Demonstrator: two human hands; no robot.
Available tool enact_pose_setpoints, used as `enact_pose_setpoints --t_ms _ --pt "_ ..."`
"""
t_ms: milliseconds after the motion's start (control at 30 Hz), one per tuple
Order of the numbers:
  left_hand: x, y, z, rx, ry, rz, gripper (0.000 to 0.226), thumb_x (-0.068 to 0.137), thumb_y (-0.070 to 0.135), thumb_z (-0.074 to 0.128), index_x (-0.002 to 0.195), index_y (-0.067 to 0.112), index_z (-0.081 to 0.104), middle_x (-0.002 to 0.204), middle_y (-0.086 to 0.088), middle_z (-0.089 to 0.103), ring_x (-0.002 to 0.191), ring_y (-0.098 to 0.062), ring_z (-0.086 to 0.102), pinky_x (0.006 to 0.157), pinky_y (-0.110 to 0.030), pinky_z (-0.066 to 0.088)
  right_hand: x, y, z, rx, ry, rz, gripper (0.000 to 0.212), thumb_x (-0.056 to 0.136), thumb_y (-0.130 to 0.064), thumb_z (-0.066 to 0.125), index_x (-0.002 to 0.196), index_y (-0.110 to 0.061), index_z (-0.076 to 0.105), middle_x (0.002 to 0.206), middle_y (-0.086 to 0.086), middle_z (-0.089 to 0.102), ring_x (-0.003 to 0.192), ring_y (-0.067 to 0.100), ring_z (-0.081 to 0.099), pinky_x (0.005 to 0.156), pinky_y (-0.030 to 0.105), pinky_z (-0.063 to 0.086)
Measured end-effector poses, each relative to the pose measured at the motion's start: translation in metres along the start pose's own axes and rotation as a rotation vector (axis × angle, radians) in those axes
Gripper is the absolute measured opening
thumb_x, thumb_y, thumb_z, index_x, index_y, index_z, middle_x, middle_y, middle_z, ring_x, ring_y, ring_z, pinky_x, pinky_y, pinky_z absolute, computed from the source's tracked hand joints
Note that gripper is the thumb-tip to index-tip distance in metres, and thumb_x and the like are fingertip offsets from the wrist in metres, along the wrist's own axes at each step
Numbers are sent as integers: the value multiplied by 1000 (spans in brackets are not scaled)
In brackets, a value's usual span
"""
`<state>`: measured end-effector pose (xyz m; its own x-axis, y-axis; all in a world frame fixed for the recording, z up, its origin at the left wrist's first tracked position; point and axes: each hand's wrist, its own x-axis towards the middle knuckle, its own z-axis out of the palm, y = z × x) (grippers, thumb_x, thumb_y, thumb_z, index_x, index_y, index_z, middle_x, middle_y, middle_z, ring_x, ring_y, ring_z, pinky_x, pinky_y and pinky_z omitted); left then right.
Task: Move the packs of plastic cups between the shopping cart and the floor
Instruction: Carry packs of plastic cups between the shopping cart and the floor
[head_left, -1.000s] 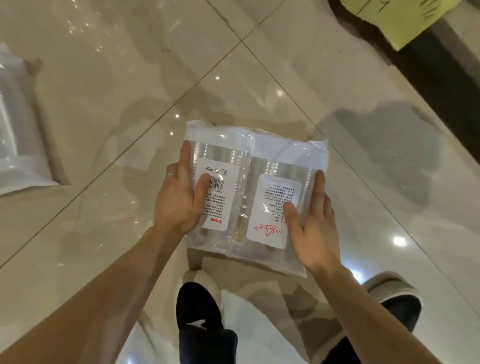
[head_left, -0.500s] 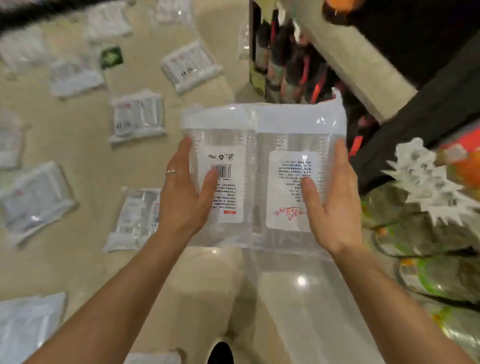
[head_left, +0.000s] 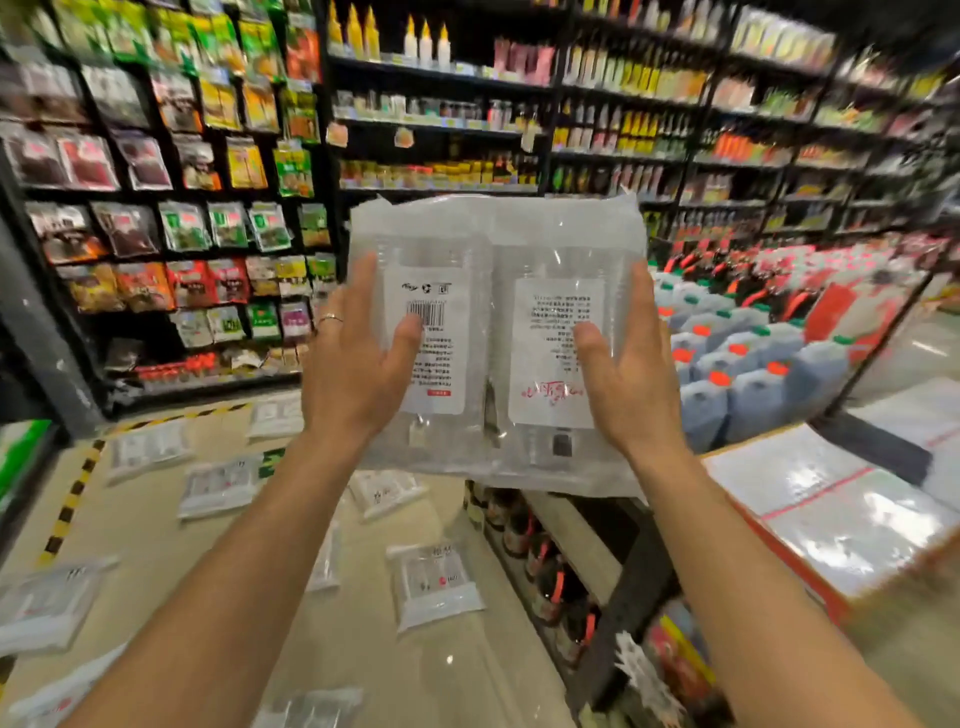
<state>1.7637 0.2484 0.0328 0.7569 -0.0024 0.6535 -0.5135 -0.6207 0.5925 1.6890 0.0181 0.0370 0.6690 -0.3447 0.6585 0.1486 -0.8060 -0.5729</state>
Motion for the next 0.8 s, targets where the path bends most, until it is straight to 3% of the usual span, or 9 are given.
enact_pose_setpoints --t_ms 133,300,433,567,700,800 --pt "26 77 -46 -65 -11 76 67 99 49 45 155 38 12 155 -6 30 128 -32 44 92 -43 41 17 -47 -81 -17 120 -3 67 101 -38 44 156 -33 6 157 -3 27 137 15 29 96 30 27" --pt "30 155 -64 -148 -21 183 67 98 51 43 154 40 9 155 -8 29 126 -35 46 88 -45 41 12 -71 -169 -67 248 -35 66 97 -44 38 155 -36 7 152 -6 35 135 17 35 102 43 36" --pt "22 209 -52 -257 -34 302 66 98 46 46 155 37 13 150 -10 34 124 -33 47 76 -37 36 -1 -70 -230 -153 365 -2 66 96 -49 37 154 -38 8 153 -4 33 135 17 35 106 45 36" --pt "8 257 -27 -379 -90 363 66 98 46 48 154 37 15 153 -7 33 131 -30 42 82 -40 39 -26 -62 -287 -261 450 63 63 100 -47 40 154 -38 8 152 -1 33 134 17 34 101 37 36" --pt "-18 305 -5 -479 -145 409 66 98 44 49 154 35 17 152 -9 34 126 -31 47 79 -35 34 -58 -55 -337 -374 527 146 65 101 -44 40 155 -37 5 151 1 32 132 17 34 99 37 34" --pt "-42 339 12 -562 -198 457 66 96 45 50 154 33 20 148 -10 39 123 -31 48 80 -39 40 -85 -51 -371 -451 582 219 65 102 -44 40 155 -37 4 152 -1 30 130 13 33 94 32 31"
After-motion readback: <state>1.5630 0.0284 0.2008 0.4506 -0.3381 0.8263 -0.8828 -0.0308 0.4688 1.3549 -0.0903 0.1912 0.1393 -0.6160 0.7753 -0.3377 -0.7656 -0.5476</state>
